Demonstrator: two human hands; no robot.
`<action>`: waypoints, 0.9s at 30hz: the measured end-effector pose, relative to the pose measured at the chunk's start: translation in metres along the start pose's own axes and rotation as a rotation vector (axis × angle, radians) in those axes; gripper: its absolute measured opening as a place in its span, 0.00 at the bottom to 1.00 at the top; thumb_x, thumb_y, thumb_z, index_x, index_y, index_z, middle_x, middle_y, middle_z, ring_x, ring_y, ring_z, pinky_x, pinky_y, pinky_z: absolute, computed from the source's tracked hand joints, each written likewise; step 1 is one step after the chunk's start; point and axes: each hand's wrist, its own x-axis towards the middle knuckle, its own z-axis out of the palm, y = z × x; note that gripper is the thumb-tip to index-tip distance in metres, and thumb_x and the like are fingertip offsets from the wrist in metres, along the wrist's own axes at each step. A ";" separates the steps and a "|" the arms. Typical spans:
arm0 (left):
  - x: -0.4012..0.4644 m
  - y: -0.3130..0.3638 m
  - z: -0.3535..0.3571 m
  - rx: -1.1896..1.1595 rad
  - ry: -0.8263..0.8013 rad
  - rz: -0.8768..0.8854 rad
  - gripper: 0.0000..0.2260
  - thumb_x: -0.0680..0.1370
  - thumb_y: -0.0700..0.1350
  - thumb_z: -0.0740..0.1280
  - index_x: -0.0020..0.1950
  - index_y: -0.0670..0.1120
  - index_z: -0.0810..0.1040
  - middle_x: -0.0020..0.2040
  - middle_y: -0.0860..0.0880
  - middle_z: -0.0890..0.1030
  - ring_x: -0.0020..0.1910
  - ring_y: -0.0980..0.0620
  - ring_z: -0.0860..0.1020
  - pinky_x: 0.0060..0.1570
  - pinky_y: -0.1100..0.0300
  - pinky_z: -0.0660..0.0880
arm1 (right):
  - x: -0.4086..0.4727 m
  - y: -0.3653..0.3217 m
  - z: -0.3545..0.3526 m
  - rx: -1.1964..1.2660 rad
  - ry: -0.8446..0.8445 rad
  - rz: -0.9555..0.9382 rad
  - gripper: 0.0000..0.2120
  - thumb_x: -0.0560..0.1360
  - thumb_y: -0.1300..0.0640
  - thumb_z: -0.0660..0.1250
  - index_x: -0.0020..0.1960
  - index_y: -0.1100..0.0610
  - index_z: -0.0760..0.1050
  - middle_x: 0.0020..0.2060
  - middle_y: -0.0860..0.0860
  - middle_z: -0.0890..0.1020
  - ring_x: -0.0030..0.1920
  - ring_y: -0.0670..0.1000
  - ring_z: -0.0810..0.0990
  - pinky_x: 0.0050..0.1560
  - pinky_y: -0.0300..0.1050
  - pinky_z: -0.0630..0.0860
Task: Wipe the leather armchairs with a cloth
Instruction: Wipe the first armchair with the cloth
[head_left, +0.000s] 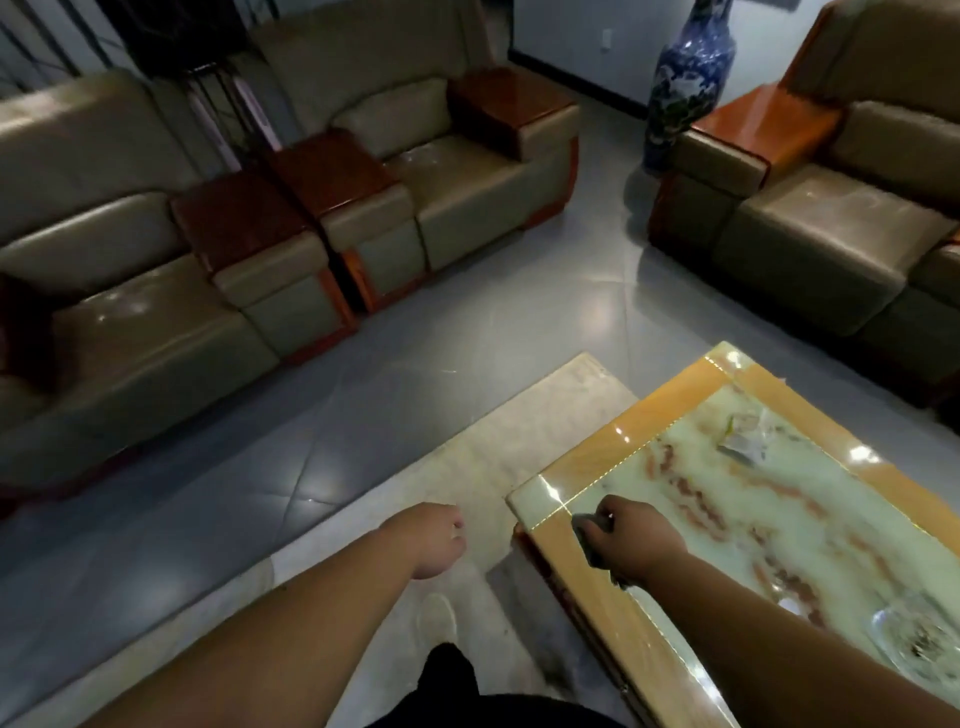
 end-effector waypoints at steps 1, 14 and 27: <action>-0.010 -0.009 0.006 -0.020 0.005 -0.020 0.23 0.85 0.59 0.61 0.79 0.53 0.70 0.77 0.47 0.74 0.71 0.44 0.75 0.68 0.50 0.74 | 0.001 -0.008 0.005 -0.012 -0.029 -0.016 0.17 0.78 0.36 0.64 0.45 0.50 0.73 0.31 0.44 0.85 0.25 0.51 0.83 0.37 0.51 0.84; -0.128 -0.167 0.077 -0.353 0.179 -0.333 0.23 0.85 0.60 0.61 0.77 0.52 0.72 0.75 0.47 0.76 0.70 0.45 0.76 0.69 0.51 0.73 | 0.003 -0.172 0.076 -0.449 -0.156 -0.224 0.18 0.75 0.34 0.69 0.42 0.49 0.79 0.31 0.47 0.84 0.28 0.46 0.83 0.30 0.40 0.78; -0.240 -0.384 0.166 -0.515 0.301 -0.544 0.22 0.86 0.60 0.59 0.77 0.51 0.72 0.78 0.48 0.72 0.76 0.46 0.70 0.74 0.53 0.67 | -0.045 -0.381 0.261 -0.590 -0.368 -0.471 0.19 0.76 0.36 0.65 0.42 0.52 0.79 0.28 0.45 0.84 0.26 0.48 0.84 0.31 0.42 0.81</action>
